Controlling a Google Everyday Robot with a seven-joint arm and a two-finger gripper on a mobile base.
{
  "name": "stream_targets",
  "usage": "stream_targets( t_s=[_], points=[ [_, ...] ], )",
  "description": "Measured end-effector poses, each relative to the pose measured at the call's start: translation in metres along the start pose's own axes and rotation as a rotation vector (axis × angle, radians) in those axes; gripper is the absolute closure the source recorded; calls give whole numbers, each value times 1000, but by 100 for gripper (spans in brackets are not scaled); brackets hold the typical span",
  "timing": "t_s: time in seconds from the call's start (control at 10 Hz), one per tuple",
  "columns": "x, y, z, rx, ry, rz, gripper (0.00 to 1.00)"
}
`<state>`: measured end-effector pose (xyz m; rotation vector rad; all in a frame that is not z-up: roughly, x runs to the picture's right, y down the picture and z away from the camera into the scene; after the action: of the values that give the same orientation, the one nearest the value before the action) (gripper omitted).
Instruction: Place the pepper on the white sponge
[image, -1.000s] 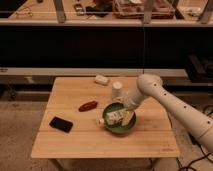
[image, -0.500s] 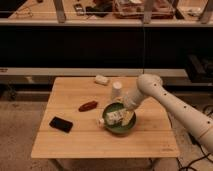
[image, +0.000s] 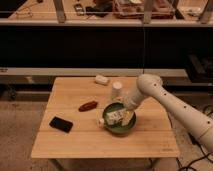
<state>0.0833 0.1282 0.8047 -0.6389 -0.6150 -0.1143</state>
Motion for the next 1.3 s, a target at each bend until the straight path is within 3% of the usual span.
stream_targets(
  t_s=[1.1, 1.3],
  points=[
    [0, 0, 0, 0, 0, 1, 20],
    [2, -11, 0, 20, -7, 37, 20]
  ],
)
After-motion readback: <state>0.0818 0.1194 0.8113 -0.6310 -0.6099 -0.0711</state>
